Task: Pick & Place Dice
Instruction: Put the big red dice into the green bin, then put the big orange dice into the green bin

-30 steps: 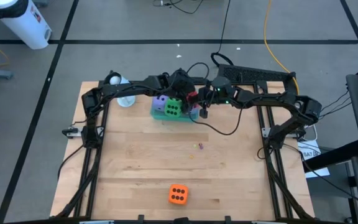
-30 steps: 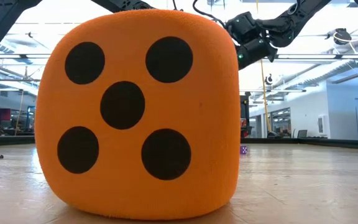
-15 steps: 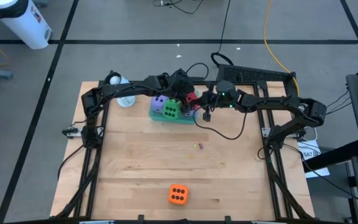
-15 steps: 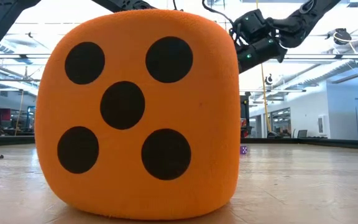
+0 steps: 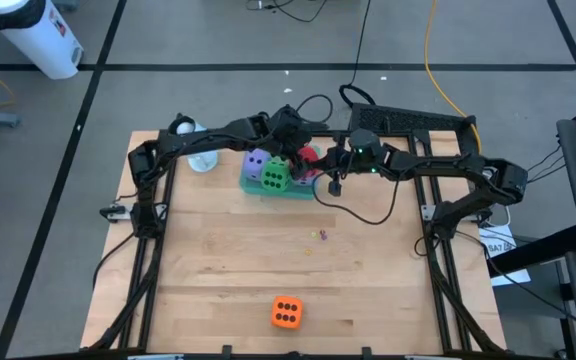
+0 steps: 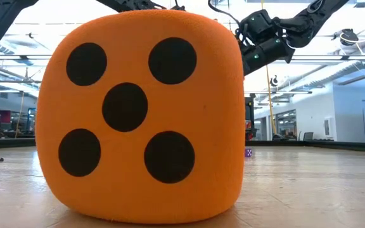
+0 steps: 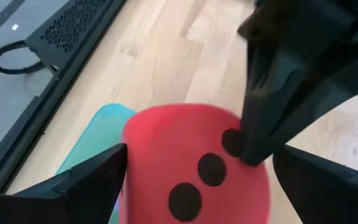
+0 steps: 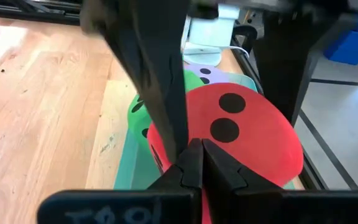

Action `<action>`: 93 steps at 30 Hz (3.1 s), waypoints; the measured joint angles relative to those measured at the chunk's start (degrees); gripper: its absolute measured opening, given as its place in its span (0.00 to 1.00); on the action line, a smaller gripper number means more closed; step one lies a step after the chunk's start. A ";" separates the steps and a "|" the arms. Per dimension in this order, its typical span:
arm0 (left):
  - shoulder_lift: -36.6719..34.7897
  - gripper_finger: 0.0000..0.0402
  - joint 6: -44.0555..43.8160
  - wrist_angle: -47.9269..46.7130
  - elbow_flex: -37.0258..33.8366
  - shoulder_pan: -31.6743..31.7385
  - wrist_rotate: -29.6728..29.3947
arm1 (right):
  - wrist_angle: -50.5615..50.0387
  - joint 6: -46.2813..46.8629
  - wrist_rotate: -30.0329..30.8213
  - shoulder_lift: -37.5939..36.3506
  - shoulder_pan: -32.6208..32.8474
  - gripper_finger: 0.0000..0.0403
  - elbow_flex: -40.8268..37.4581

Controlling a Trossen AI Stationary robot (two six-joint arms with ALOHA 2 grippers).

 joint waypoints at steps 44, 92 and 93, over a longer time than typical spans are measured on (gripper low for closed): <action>-38.63 0.67 -6.30 -26.47 -4.18 -26.98 -44.36 | 9.21 2.27 0.23 -1.33 0.73 0.00 -0.11; -95.53 0.01 6.87 30.16 -81.24 -34.35 -32.46 | 15.78 23.66 -0.58 -51.64 14.80 0.00 -36.70; -96.82 0.01 6.11 30.18 -82.13 -34.07 -32.49 | 15.57 24.16 0.28 -52.69 14.80 0.00 -37.03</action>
